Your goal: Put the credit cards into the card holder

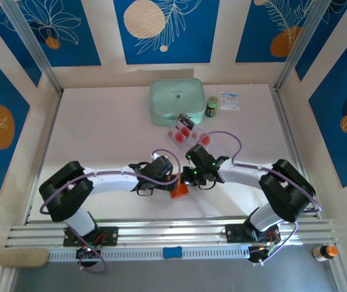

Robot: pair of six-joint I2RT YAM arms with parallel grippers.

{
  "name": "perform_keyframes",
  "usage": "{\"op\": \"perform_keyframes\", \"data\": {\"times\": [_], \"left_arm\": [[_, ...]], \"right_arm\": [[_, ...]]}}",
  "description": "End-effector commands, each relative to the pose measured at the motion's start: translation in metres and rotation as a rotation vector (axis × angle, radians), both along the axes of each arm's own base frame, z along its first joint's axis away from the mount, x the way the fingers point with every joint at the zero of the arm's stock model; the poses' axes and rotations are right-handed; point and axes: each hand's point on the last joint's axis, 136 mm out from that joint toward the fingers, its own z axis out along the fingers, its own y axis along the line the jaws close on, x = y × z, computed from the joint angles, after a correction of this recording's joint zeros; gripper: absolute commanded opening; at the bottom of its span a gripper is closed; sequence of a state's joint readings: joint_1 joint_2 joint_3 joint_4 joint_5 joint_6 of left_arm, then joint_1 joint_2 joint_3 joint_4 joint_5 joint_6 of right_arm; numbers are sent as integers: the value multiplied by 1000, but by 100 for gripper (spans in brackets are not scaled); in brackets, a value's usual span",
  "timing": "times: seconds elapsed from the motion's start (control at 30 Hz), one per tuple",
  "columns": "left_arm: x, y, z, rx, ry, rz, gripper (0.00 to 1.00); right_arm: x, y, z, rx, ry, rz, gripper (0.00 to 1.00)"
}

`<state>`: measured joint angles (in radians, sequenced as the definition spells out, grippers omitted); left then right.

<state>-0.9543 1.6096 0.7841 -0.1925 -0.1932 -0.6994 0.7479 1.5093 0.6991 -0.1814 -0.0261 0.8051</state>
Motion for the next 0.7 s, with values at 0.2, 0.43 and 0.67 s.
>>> {"op": "perform_keyframes", "data": {"times": [0.2, 0.43, 0.67], "left_arm": [[-26, 29, -46, 171, 127, -51, 100], [-27, 29, -50, 181, 133, -53, 100], [-27, 28, -53, 184, 138, -58, 100]], "right_arm": [[-7, -7, 7, -1, 91, 3, 0], [5, -12, 25, 53, 63, -23, 0], [4, -5, 27, 81, 73, 12, 0]]}}
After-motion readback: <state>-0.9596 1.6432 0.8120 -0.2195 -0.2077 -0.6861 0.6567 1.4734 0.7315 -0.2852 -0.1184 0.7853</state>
